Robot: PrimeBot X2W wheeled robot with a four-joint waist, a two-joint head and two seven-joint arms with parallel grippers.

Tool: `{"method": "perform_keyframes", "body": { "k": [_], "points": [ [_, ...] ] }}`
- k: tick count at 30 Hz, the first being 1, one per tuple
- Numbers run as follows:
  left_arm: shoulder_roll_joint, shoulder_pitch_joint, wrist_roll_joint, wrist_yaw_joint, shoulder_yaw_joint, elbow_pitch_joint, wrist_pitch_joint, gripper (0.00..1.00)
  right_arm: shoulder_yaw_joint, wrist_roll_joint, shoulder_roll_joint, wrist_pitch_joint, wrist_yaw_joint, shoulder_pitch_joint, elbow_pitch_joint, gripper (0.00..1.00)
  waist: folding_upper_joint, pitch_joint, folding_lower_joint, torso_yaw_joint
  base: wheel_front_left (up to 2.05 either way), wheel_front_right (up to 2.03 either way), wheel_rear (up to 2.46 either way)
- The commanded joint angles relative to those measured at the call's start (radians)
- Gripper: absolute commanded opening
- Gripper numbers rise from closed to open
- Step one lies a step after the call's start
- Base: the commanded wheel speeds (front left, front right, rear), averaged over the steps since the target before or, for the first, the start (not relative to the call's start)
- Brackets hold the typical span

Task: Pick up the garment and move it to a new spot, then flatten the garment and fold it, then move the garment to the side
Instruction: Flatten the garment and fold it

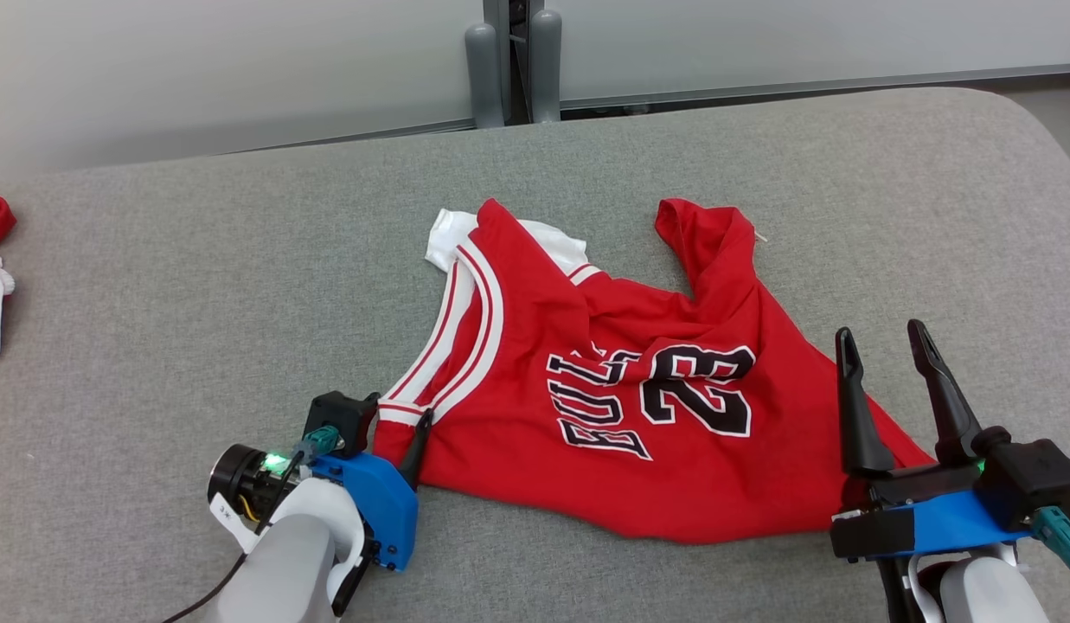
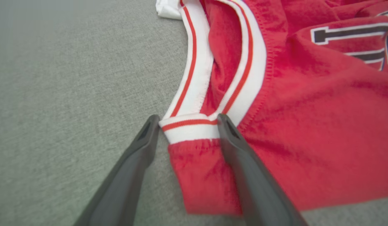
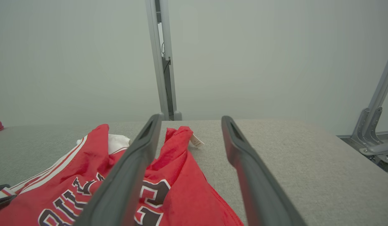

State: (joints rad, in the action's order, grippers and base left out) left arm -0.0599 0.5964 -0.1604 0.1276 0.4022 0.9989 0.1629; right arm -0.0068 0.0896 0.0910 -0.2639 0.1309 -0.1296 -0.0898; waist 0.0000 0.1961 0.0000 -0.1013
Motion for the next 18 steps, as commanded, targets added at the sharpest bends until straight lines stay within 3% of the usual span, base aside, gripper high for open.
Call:
{"method": "perform_keyframes", "body": {
  "k": [1, 5, 6, 7, 8, 18],
  "points": [
    [-0.001, 0.001, -0.023, 0.004, 0.026, 0.028, -0.013, 1.0, -0.001, 0.0, -0.004, -0.001, 0.0, -0.015, -0.003, 1.0, 0.0, 0.001, 0.0, 0.0, 0.0, 0.0, 0.0],
    [0.003, 0.006, -0.075, 0.004, 0.082, 0.059, -0.023, 1.0, -0.004, -0.001, -0.003, -0.001, 0.0, -0.013, -0.006, 1.0, 0.0, -0.001, 0.0, 0.001, 0.0, 0.0, 0.0],
    [0.004, 0.006, -0.088, 0.004, 0.097, 0.062, -0.023, 0.75, -0.004, -0.001, -0.003, -0.001, 0.0, -0.014, -0.007, 1.0, 0.0, -0.002, 0.0, 0.001, 0.0, 0.0, 0.0],
    [0.006, 0.009, -0.097, 0.005, 0.114, 0.06, -0.014, 0.25, -0.003, 0.0, -0.003, -0.001, 0.0, -0.014, -0.007, 1.0, 0.0, -0.003, 0.0, 0.001, 0.0, 0.0, 0.0],
    [0.007, 0.012, -0.112, 0.005, 0.128, 0.057, -0.005, 0.0, -0.003, 0.0, -0.003, -0.001, 0.0, -0.015, -0.007, 1.0, 0.0, -0.005, 0.0, 0.002, 0.0, 0.0, 0.0],
    [-0.005, 0.014, -0.193, 0.003, 0.179, -0.001, 0.091, 0.0, -0.01, 0.008, -0.008, -0.001, 0.0, 0.03, -0.014, 1.0, 0.0, -0.069, 0.0, 0.052, 0.0, 0.0, 0.0]
  ]
}}
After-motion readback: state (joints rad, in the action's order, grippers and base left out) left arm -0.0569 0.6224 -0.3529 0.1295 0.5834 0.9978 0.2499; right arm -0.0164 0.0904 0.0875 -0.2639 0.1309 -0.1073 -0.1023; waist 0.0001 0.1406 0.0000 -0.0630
